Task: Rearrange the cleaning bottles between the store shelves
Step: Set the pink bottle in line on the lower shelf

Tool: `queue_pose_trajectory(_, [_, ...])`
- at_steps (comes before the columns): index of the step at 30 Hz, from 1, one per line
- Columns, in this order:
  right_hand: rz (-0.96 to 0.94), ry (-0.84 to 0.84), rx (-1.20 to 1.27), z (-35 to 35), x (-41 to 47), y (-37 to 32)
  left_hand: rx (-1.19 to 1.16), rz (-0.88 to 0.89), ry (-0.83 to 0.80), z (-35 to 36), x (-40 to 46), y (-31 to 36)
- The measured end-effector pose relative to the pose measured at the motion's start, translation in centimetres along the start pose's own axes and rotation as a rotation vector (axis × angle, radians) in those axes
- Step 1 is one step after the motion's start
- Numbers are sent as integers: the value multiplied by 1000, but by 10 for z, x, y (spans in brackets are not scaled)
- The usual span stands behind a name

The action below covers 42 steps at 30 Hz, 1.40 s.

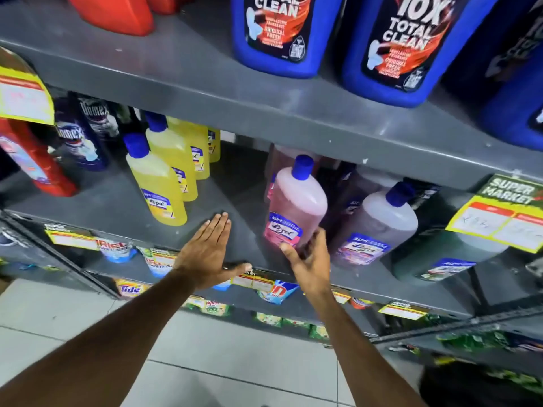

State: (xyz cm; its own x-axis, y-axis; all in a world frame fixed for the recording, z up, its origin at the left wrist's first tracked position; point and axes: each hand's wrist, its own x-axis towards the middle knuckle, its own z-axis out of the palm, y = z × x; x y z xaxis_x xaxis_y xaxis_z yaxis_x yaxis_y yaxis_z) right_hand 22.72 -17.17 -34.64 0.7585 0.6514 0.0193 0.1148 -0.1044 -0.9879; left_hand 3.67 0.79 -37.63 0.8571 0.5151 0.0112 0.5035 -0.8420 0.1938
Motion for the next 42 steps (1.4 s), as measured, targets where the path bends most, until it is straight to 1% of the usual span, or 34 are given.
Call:
queue_pose_trajectory(2, [-1, -44, 35, 6, 8, -2, -6, -7, 1, 3, 1, -1])
queue_pose_trajectory(6, [14, -78, 45, 8, 16, 3, -11, -12, 12, 6, 0, -3])
queue_pose_trajectory(19, [66, -133, -75, 3, 27, 18, -8, -18, 21, 11, 1, -6])
queue_pose_trajectory(36, [84, -117, -109, 6, 25, 17, -13, -10, 11, 13, 2, -6])
queue_pose_trajectory(42, [49, -140, -81, 2, 21, 13, -1, -14, -42, 4, 3, -5])
